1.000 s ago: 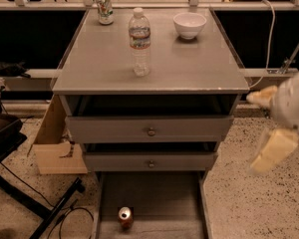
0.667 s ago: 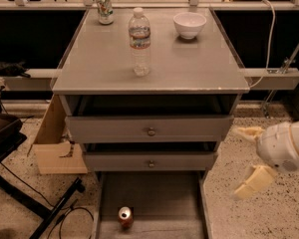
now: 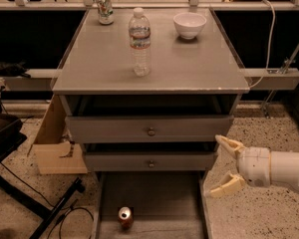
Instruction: Pick coke can from bottom drawer and place on counter
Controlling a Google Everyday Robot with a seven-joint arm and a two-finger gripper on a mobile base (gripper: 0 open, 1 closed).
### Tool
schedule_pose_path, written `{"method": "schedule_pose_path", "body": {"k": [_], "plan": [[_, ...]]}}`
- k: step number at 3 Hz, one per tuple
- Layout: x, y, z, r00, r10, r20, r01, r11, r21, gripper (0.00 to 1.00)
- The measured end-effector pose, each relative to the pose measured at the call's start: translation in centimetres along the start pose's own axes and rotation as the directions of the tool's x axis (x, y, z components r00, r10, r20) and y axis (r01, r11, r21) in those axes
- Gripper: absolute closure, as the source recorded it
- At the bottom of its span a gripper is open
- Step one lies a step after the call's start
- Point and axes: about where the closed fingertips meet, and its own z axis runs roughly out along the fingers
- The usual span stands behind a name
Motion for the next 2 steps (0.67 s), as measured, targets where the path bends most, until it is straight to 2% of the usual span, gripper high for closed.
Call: {"method": "schedule_pose_path", "body": {"k": [1,2], "plan": [[0.0,0.0,0.0,1.000,0.000,0.000,0.000,1.0000,0.000,0.00],[3.0,0.0,3.1,0.999,0.010,0.044,-0.008,0.9992,-0.040,0.00]]}}
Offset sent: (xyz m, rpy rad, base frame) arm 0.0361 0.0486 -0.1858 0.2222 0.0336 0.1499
